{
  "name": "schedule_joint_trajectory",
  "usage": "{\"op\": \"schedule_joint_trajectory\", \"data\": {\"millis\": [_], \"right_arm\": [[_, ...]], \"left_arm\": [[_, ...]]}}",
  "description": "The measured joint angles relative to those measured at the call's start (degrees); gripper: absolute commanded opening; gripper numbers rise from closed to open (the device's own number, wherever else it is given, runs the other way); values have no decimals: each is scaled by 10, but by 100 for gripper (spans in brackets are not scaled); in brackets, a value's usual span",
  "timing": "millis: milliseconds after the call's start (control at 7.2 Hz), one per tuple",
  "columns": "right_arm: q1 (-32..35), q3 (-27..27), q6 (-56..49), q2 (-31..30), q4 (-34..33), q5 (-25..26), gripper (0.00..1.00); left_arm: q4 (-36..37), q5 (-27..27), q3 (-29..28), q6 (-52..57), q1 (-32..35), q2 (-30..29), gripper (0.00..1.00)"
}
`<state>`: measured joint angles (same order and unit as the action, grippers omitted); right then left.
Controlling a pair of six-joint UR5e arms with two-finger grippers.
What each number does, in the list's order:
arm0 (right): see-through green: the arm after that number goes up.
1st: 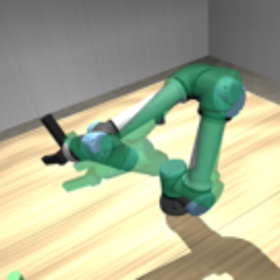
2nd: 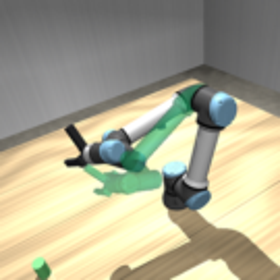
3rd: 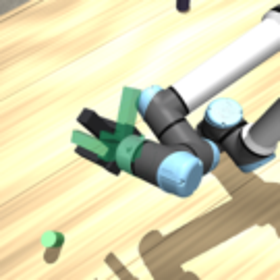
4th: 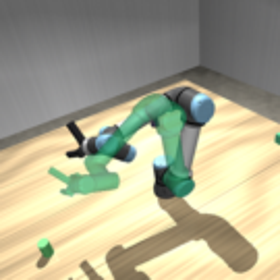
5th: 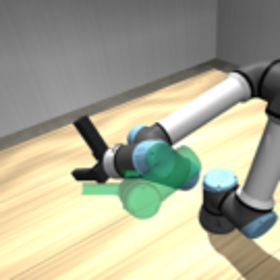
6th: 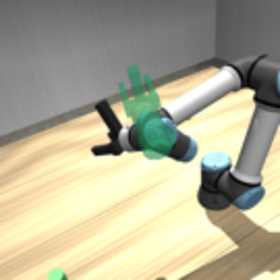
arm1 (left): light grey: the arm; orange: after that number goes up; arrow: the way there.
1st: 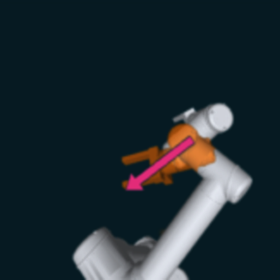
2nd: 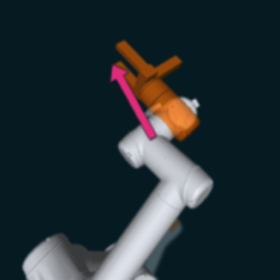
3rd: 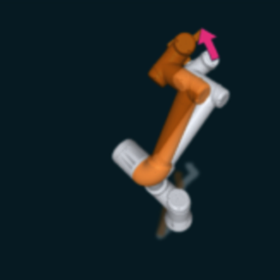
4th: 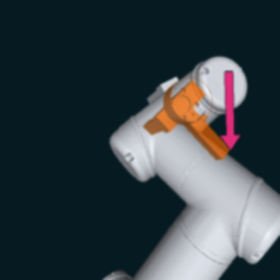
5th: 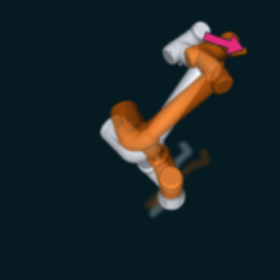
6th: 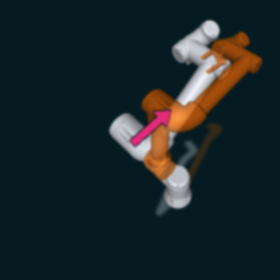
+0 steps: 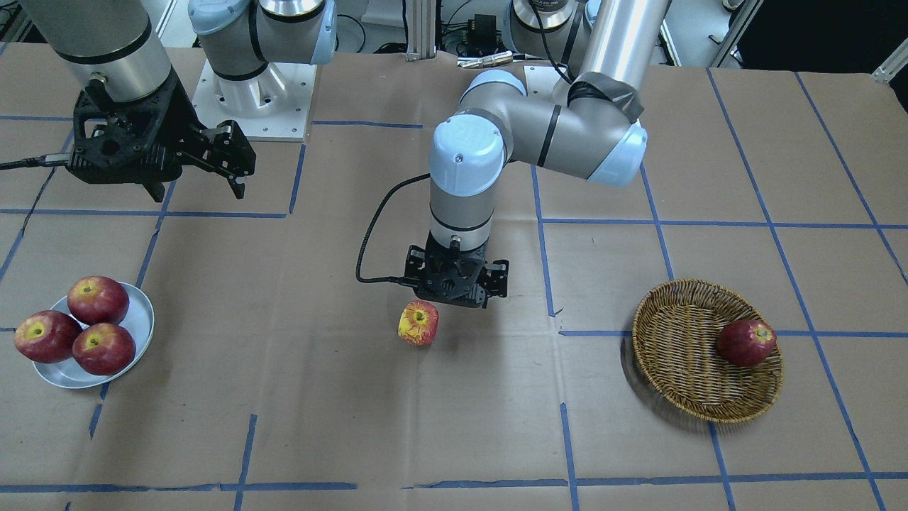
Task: Transfer apple from basket to plate
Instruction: 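Set the apple on the table, open left gripper, retract it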
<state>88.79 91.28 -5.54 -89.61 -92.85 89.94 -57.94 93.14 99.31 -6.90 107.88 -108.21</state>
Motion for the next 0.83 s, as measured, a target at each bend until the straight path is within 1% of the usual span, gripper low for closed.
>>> {"op": "schedule_joint_trajectory", "data": {"millis": [139,417,556,694,833], "right_arm": [[1,-1,-1,-1,0,-2,100],[4,-2,-2,2,-1,-8,100],[9,-2,0,7,-1,-10,100],[21,-3,4,18,-7,-11,100],[49,-4,24,40,-32,-10,100]], "left_arm": [[-68,3,-1,22,-29,62,99],[-211,1,-2,84,-112,181,99],[-271,-1,-4,103,-150,224,99],[-322,-1,-13,112,-175,253,99],[-362,-3,-28,115,-187,267,99]]}}
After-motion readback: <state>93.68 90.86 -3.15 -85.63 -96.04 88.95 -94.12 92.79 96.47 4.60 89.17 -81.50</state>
